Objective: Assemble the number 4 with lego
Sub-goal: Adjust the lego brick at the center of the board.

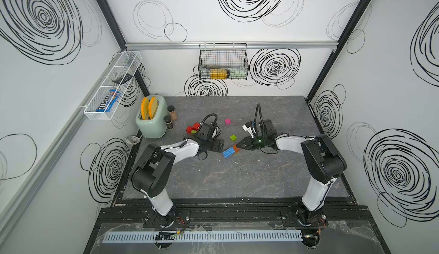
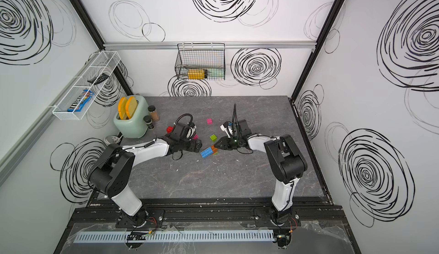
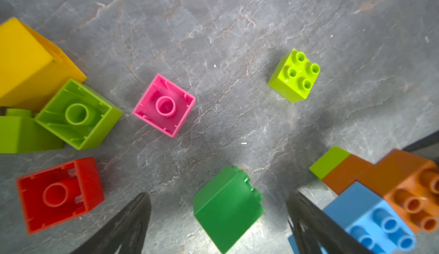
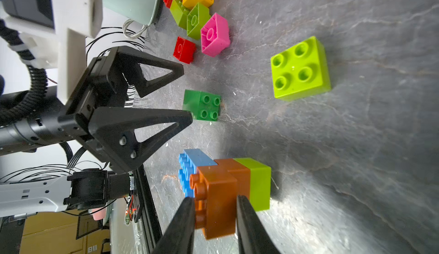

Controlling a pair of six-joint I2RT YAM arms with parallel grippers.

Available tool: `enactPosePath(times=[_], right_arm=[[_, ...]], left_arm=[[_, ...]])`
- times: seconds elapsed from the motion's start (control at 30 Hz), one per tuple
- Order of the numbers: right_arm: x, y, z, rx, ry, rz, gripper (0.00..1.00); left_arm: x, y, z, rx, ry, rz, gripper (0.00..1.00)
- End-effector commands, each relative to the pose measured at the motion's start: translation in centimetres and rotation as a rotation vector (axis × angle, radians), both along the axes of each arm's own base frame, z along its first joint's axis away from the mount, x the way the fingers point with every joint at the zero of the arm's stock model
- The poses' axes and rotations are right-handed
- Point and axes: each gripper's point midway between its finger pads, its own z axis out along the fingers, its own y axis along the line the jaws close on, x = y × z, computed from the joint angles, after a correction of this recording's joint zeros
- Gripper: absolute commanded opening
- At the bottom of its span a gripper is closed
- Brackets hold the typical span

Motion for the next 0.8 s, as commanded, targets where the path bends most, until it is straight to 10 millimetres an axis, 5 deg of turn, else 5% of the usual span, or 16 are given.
enactPosePath(times=[0.0, 0.37, 0.77], right_arm=[[0.0, -0.8, -0.6, -0.03, 0.007, -0.027, 0.33], [0.3, -0.9, -0.3, -0.032, -0.002, -0.037, 0.35], [0.5, -0.6, 2.4, 0.01, -0.066, -0.019, 0.49]], left_arm=[[1.5, -0.3, 2.3, -0.052, -0.056, 0.002, 0.94], [1.9, -2.8, 0.8, -0.098, 0.019, -0.072, 0.93], [-0.3, -3.6, -0.1, -0.136, 0.041, -0.121, 0.84]])
